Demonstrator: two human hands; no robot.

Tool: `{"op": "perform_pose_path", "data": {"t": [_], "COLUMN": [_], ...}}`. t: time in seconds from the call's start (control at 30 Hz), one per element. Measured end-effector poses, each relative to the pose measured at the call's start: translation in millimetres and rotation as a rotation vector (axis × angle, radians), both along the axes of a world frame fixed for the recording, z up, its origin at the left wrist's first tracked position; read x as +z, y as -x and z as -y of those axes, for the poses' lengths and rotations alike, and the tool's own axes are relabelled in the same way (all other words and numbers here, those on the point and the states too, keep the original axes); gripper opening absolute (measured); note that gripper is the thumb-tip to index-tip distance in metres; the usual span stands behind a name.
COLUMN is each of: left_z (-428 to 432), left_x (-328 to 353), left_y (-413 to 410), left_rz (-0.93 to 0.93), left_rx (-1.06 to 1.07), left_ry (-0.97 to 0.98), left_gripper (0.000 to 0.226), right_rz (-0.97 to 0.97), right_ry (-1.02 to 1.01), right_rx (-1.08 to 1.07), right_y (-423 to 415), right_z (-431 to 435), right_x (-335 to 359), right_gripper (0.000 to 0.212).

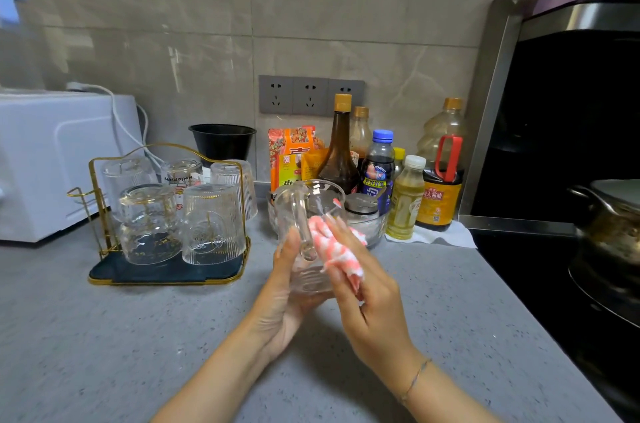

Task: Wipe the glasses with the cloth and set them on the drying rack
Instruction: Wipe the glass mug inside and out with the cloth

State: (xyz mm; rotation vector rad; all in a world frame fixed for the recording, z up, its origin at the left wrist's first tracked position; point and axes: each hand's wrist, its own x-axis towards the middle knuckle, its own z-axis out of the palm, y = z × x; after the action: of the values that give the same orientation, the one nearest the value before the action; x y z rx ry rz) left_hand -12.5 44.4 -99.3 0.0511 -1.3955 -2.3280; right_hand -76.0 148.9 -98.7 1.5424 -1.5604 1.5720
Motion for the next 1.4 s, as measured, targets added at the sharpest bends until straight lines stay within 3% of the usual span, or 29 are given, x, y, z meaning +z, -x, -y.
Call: {"op": "perform_pose_path", "data": {"t": [0.07, 0.17, 0.33, 0.47, 0.6, 0.73, 0.83, 0.93, 1.07, 1.23, 1.4], "left_z": [4, 6, 10, 7, 12, 16, 15, 16, 18, 21, 21], "left_x": [1, 2, 3, 0, 1, 0, -2, -3, -2, 4, 1], "left_y": [-3, -5, -7, -7, -7, -11, -11, -11, -11, -13, -13], "left_rz": [0.008, 0.032, 0.012, 0.099, 0.140, 0.179, 0.209, 0.205, 0.202, 0.195, 0.289], "left_rx": [-0.031, -0.054, -0.203, -0.207, -0.259, -0.347, -0.386, -0.412, -0.446, -0.466, -0.514], "left_ry": [0.039, 0.046, 0.032, 0.031, -0.045, 0.013, 0.049, 0.031, -0.090, -0.219, -0.178], "left_gripper": [0.088, 0.093, 0.075, 0.077, 0.091, 0.091, 0.086, 0.080, 0.085, 0.086, 0.081], "right_rz": [-0.014, -0.024, -0.002, 0.032, 0.336, 0.570, 0.713, 0.809, 0.876, 0.786, 0.719], "right_ry": [-0.004, -0.021, -0.112, -0.169, -0.039, 0.112, -0.134, -0.337, -0.378, -0.507, -0.686], "right_rx": [0.017, 0.028, 0.066, 0.058, 0.102, -0.143, -0.194, -0.065, 0.007, 0.208, 0.422], "right_y": [-1, -2, 5, 16, 25, 49, 59, 51, 49, 47, 42], "right_z": [0, -1, -1, -4, -12, -29, -31, -29, -32, -38, -42], "right_x": [-1, -1, 2, 8, 25, 50, 55, 53, 57, 58, 51], "right_gripper": [0.041, 0.041, 0.043, 0.046, 0.041, 0.025, 0.041, 0.042, 0.036, 0.052, 0.013]}}
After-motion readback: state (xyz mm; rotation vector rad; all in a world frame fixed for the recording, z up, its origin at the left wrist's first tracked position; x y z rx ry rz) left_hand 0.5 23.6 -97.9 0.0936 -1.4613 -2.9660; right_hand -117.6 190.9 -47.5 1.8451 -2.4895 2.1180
